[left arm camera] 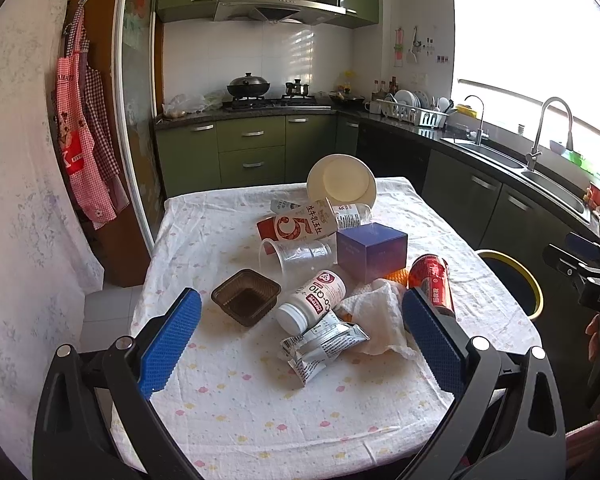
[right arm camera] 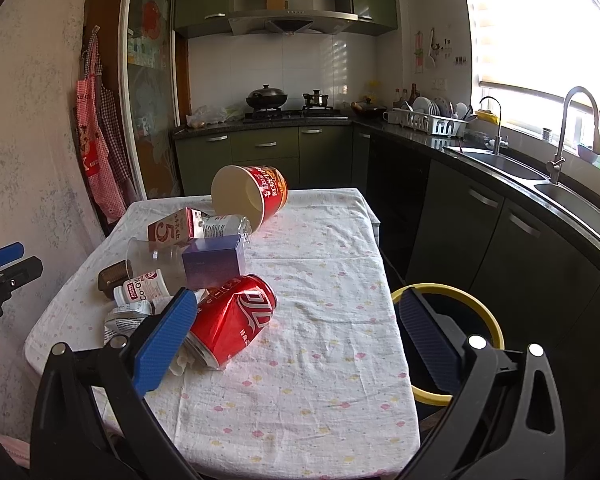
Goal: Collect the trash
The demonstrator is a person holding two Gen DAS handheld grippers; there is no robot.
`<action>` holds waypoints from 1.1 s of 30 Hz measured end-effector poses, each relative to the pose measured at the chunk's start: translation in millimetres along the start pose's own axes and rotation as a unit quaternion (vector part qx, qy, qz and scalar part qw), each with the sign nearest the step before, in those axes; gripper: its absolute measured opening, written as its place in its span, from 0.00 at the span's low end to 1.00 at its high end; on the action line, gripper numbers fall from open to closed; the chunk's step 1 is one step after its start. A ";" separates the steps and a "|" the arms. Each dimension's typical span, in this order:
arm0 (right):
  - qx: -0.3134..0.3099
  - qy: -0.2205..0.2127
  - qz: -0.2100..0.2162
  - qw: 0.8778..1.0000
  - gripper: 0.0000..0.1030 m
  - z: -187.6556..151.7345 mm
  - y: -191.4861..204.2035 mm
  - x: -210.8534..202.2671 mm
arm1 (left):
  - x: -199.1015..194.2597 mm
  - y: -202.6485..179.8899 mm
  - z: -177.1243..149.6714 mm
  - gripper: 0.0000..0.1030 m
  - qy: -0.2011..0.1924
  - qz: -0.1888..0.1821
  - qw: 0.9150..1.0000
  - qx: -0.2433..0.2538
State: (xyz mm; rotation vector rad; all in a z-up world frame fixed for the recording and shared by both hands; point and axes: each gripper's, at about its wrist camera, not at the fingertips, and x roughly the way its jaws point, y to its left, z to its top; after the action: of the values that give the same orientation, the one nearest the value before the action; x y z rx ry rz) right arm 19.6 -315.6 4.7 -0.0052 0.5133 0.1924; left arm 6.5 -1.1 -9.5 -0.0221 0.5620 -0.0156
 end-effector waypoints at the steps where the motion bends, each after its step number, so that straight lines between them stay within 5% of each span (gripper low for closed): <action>1: 0.001 0.000 0.000 1.000 0.94 0.5 -0.1 -0.1 | 0.3 0.1 0.1 0.96 0.000 0.000 1.000 0.000; 33: -0.006 0.011 -0.008 1.000 0.94 2.5 -0.6 14.2 | 14.0 0.8 2.2 0.96 0.013 -0.005 1.000 0.001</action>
State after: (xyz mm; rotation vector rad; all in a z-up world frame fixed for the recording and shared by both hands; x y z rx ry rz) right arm 33.0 -313.5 -0.1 -0.0228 0.5333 0.1805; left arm 19.5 -0.6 -15.2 -0.0238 0.5881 -0.0259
